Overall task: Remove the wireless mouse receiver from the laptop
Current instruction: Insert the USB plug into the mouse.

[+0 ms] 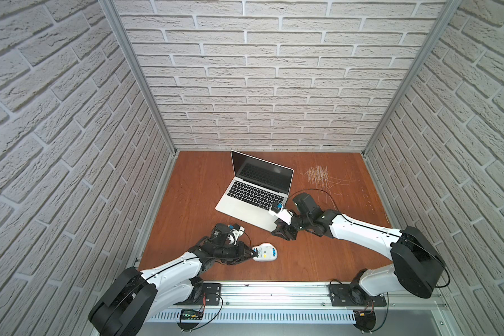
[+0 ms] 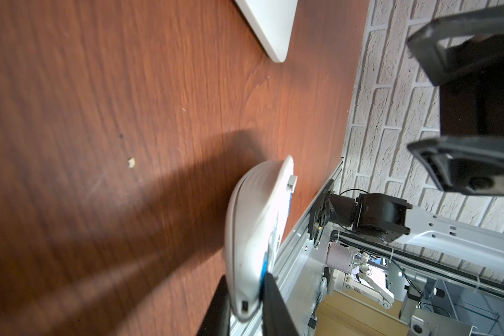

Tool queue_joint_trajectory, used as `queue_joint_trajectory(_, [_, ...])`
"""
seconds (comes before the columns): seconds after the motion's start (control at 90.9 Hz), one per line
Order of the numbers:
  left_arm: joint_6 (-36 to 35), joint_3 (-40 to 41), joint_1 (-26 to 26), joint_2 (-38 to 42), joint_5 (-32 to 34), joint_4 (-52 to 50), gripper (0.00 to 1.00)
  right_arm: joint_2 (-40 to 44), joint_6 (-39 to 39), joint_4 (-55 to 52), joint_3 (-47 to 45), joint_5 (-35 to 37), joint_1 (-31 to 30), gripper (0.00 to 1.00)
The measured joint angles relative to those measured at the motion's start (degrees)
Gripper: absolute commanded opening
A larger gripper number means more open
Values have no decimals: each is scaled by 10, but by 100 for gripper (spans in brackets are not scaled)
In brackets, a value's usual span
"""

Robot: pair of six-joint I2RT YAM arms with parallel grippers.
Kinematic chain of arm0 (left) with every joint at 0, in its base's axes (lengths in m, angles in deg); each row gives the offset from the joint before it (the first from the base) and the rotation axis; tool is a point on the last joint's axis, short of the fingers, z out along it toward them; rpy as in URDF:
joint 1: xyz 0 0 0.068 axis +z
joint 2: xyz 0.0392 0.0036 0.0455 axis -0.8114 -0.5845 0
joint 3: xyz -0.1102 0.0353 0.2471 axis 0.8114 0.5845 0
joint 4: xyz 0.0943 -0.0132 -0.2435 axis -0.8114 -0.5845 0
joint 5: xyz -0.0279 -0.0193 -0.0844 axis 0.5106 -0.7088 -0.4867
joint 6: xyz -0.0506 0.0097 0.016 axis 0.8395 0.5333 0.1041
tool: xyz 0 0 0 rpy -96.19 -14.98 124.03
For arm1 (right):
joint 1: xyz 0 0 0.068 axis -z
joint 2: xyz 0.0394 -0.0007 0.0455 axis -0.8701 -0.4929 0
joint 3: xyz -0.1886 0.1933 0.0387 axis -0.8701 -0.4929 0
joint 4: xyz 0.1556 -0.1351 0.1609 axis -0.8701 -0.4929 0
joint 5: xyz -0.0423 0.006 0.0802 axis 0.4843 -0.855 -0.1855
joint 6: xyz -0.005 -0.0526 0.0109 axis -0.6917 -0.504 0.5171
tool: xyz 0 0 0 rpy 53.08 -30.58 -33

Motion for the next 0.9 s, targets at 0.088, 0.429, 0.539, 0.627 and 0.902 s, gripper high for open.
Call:
queue_joint_trajectory(0.088, [0,0,0,0,0,0,0,-16,105,-23,13,21,3,53])
queue_joint_trajectory(0.429, [0,0,0,0,1,0,0,-54,321,-43,10,1,-7,58])
queue_joint_trajectory(0.539, [0,0,0,0,1,0,0,-79,340,-49,10,-5,-16,56])
queue_joint_trajectory(0.627, [0,0,0,0,1,0,0,-102,349,-49,10,-16,-21,54])
queue_joint_trajectory(0.902, [0,0,0,3,1,-4,0,-116,359,-35,5,-45,-26,55])
